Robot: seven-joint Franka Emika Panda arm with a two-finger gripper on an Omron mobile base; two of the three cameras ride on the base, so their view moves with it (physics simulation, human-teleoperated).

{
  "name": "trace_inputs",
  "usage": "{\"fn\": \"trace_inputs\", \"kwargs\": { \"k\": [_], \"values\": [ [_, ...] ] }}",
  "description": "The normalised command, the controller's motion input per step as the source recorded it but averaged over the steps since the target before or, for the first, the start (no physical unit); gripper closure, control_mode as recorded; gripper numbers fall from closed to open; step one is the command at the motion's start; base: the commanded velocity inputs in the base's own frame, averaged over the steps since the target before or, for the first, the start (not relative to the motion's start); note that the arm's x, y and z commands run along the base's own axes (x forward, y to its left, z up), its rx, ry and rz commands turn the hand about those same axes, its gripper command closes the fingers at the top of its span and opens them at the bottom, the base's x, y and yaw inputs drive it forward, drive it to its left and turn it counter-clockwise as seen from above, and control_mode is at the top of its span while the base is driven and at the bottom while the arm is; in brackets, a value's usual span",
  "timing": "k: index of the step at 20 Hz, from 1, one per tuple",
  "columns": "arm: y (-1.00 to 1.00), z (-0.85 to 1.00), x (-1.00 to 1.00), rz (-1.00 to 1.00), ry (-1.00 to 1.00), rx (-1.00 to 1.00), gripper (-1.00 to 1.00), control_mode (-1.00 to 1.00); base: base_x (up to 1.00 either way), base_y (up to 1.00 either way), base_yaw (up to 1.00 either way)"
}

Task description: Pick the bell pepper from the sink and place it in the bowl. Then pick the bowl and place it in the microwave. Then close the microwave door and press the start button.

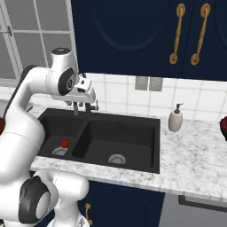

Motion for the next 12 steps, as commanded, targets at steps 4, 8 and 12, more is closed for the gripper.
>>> {"fn": "trace_inputs", "kwargs": {
  "k": [4,8,12],
  "values": [
    [0.08,-0.01,-0.2,0.0,-0.05,-0.01,-1.0,-1.0,0.0,0.0,0.0],
    [0.82,-0.59,-0.3,0.04,0.06,-0.02,-1.0,-1.0,0.0,0.0,0.0],
    [1.0,-0.88,0.31,-0.01,0.27,0.0,-1.0,-1.0,0.0,0.0,0.0]
  ]
}}
